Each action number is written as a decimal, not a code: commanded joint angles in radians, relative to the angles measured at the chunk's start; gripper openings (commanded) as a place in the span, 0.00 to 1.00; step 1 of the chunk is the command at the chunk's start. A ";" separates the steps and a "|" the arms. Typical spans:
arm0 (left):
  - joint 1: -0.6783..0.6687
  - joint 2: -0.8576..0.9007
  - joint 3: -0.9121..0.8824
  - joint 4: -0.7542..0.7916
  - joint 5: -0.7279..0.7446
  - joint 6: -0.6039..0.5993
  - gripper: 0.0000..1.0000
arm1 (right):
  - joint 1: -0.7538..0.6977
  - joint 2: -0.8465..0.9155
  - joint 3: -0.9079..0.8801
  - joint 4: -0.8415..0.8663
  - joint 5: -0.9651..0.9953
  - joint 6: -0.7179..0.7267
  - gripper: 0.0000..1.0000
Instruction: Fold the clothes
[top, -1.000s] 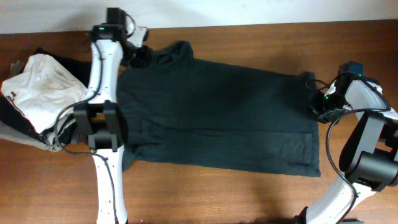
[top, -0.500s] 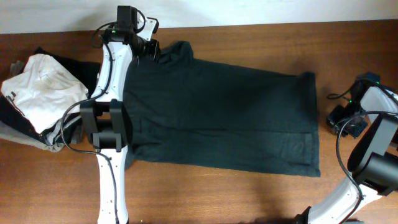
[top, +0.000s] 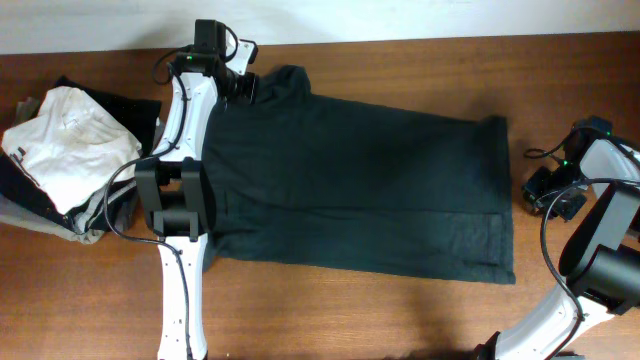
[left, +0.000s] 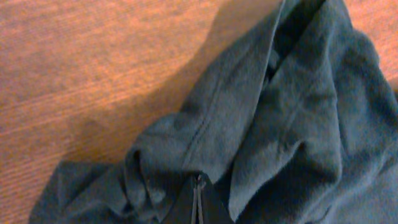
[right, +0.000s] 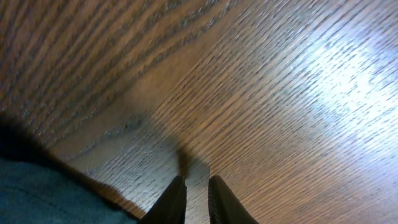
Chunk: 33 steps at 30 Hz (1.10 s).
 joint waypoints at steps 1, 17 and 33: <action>0.008 0.007 0.037 0.047 -0.007 -0.070 0.00 | -0.001 -0.024 -0.003 0.000 -0.018 0.005 0.17; 0.017 0.007 0.103 -0.223 -0.018 0.073 0.38 | 0.003 -0.052 0.012 -0.089 -0.376 -0.206 0.31; 0.014 0.007 0.103 -0.224 -0.014 0.074 0.42 | -0.031 -0.032 -0.085 -0.079 0.048 0.019 0.04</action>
